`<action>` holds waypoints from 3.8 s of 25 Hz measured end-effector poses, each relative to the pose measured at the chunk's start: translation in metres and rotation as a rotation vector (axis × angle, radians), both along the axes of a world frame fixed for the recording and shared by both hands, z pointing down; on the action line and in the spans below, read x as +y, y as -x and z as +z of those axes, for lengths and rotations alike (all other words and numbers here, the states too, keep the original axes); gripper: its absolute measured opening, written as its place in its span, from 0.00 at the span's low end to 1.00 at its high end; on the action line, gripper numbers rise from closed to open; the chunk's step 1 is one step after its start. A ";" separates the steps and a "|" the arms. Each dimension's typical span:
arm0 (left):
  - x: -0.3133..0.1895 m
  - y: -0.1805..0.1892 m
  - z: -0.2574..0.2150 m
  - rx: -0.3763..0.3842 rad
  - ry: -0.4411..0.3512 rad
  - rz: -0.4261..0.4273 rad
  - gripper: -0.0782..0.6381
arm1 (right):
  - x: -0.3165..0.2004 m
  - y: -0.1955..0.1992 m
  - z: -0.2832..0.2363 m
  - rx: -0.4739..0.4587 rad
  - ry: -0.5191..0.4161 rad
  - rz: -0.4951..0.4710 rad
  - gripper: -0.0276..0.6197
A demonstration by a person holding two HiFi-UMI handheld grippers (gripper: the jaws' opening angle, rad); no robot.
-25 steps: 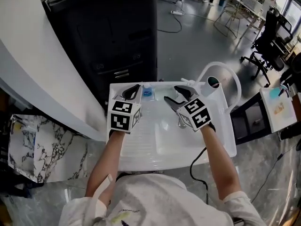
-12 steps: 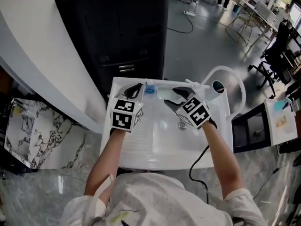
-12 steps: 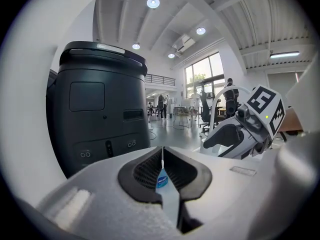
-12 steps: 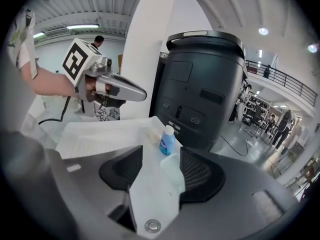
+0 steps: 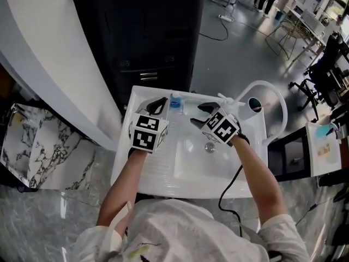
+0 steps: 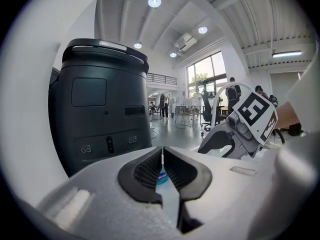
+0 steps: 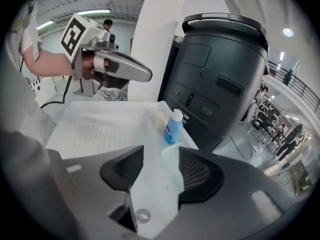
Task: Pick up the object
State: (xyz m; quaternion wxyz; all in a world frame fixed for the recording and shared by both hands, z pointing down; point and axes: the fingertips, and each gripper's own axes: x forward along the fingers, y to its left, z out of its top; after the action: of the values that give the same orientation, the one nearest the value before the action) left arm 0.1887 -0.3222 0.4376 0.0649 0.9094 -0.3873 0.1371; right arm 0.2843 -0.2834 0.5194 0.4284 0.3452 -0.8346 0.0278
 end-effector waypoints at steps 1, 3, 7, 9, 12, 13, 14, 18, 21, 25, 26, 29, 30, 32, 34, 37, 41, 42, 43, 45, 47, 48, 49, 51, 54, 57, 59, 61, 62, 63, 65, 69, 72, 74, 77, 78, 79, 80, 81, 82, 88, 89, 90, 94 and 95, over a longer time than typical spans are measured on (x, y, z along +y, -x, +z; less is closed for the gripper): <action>0.000 0.000 0.001 0.002 0.001 -0.003 0.13 | -0.001 -0.001 0.004 0.016 0.009 -0.010 0.38; -0.002 0.000 0.003 0.004 0.003 -0.008 0.13 | -0.002 -0.003 0.014 0.050 0.029 -0.028 0.38; -0.004 0.002 0.011 0.007 0.015 -0.023 0.13 | -0.007 -0.005 0.032 0.083 0.058 -0.056 0.37; -0.006 0.003 0.014 0.008 0.020 -0.030 0.13 | -0.009 -0.005 0.039 0.093 0.072 -0.068 0.37; -0.010 0.005 0.019 0.009 0.026 -0.041 0.13 | -0.006 -0.001 0.049 0.107 0.115 -0.090 0.37; -0.012 0.006 0.021 0.010 0.028 -0.045 0.13 | -0.007 -0.001 0.053 0.113 0.126 -0.095 0.37; -0.013 0.006 0.022 0.011 0.030 -0.048 0.13 | -0.008 -0.002 0.058 0.119 0.132 -0.099 0.36; -0.016 0.007 0.025 0.010 0.035 -0.062 0.13 | -0.013 -0.008 0.074 0.130 0.161 -0.099 0.35; -0.018 0.008 0.028 0.011 0.039 -0.073 0.13 | -0.013 -0.009 0.083 0.142 0.185 -0.108 0.32; -0.020 0.009 0.031 0.010 0.044 -0.088 0.13 | -0.017 -0.012 0.091 0.194 0.185 -0.152 0.28; -0.020 0.009 0.032 0.008 0.045 -0.091 0.13 | -0.017 -0.014 0.093 0.212 0.187 -0.167 0.27; -0.020 0.010 0.037 0.000 0.051 -0.099 0.13 | -0.019 -0.016 0.100 0.249 0.195 -0.203 0.25; -0.021 0.012 0.039 -0.001 0.054 -0.104 0.13 | -0.019 -0.016 0.102 0.256 0.198 -0.210 0.24; -0.021 0.015 0.041 -0.002 0.058 -0.113 0.13 | -0.021 -0.016 0.105 0.261 0.202 -0.219 0.22; -0.022 0.018 0.041 -0.002 0.060 -0.120 0.13 | -0.021 -0.016 0.107 0.263 0.207 -0.224 0.18; -0.022 0.019 0.042 -0.003 0.062 -0.125 0.13 | -0.020 -0.016 0.109 0.267 0.212 -0.231 0.13; -0.023 0.019 0.043 -0.005 0.064 -0.127 0.13 | -0.020 -0.017 0.110 0.261 0.222 -0.240 0.08; -0.023 0.019 0.043 -0.005 0.064 -0.128 0.13 | -0.019 -0.017 0.110 0.258 0.226 -0.245 0.08; -0.024 0.019 0.043 -0.005 0.064 -0.129 0.13 | -0.019 -0.017 0.110 0.256 0.231 -0.249 0.07; -0.024 0.020 0.043 -0.005 0.063 -0.130 0.13 | -0.018 -0.016 0.111 0.251 0.239 -0.255 0.06; -0.024 0.021 0.043 -0.008 0.065 -0.130 0.13 | -0.017 -0.015 0.110 0.247 0.241 -0.261 0.06; -0.024 0.021 0.043 -0.009 0.066 -0.130 0.13 | -0.017 -0.014 0.110 0.244 0.241 -0.261 0.06; -0.024 0.021 0.043 -0.010 0.067 -0.129 0.13 | -0.017 -0.014 0.109 0.239 0.239 -0.259 0.06; -0.024 0.021 0.042 -0.012 0.067 -0.125 0.13 | -0.018 -0.013 0.106 0.227 0.231 -0.250 0.06; -0.024 0.019 0.040 -0.016 0.066 -0.115 0.13 | -0.020 -0.012 0.099 0.207 0.215 -0.236 0.06; -0.024 0.016 0.037 -0.022 0.064 -0.102 0.13 | -0.021 -0.011 0.091 0.187 0.201 -0.218 0.06; -0.024 0.015 0.034 -0.026 0.062 -0.091 0.13 | -0.022 -0.009 0.086 0.179 0.192 -0.207 0.06; -0.024 0.014 0.030 -0.030 0.060 -0.078 0.13 | -0.022 -0.008 0.081 0.175 0.186 -0.195 0.06; -0.024 0.013 0.028 -0.031 0.058 -0.071 0.13 | -0.021 -0.008 0.079 0.172 0.183 -0.189 0.06; -0.024 0.013 0.026 -0.033 0.056 -0.064 0.13 | -0.021 -0.007 0.076 0.168 0.180 -0.183 0.06; -0.024 0.011 0.022 -0.034 0.050 -0.048 0.13 | -0.021 -0.006 0.070 0.157 0.169 -0.166 0.06; -0.024 0.009 0.015 -0.043 0.040 -0.015 0.13 | -0.024 -0.001 0.051 0.119 0.126 -0.126 0.06; -0.024 0.009 0.008 -0.049 0.029 0.007 0.13 | -0.027 0.002 0.037 0.080 0.100 -0.089 0.06; -0.023 0.010 0.003 -0.051 0.023 0.018 0.13 | -0.029 0.004 0.030 0.062 0.092 -0.064 0.06; -0.020 0.011 -0.003 -0.056 0.012 0.039 0.13 | -0.027 0.007 0.019 0.049 0.084 -0.026 0.06; -0.020 0.011 -0.005 -0.057 0.008 0.047 0.13 | -0.028 0.008 0.016 0.042 0.072 -0.016 0.06; -0.019 0.011 -0.007 -0.059 0.003 0.055 0.13 | -0.030 0.009 0.012 0.033 0.055 -0.006 0.06; -0.018 0.012 -0.008 -0.060 -0.001 0.062 0.13 | -0.032 0.010 0.009 0.021 0.035 0.005 0.06; -0.017 0.014 -0.010 -0.060 -0.003 0.067 0.13 | -0.034 0.011 0.004 0.008 0.018 0.018 0.06; -0.016 0.015 -0.011 -0.060 -0.006 0.072 0.13 | -0.035 0.013 -0.001 -0.005 0.006 0.031 0.06; -0.012 0.028 -0.021 -0.053 -0.020 0.090 0.13 | -0.033 0.029 -0.033 -0.066 -0.045 0.087 0.06; -0.011 0.030 -0.024 -0.049 -0.022 0.090 0.13 | -0.032 0.033 -0.039 -0.083 -0.058 0.096 0.06; -0.010 0.032 -0.025 -0.045 -0.025 0.092 0.13 | -0.032 0.037 -0.046 -0.097 -0.073 0.104 0.06; -0.008 0.042 -0.032 -0.027 -0.033 0.091 0.13 | -0.029 0.050 -0.070 -0.135 -0.141 0.133 0.06; -0.008 0.045 -0.033 -0.025 -0.036 0.090 0.13 | -0.028 0.054 -0.076 -0.148 -0.156 0.142 0.06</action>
State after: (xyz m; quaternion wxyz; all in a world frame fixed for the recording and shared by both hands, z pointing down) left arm 0.1437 -0.3302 0.4042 0.0374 0.9251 -0.3493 0.1443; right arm 0.2303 -0.3115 0.4437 0.3343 0.4325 -0.8371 0.0186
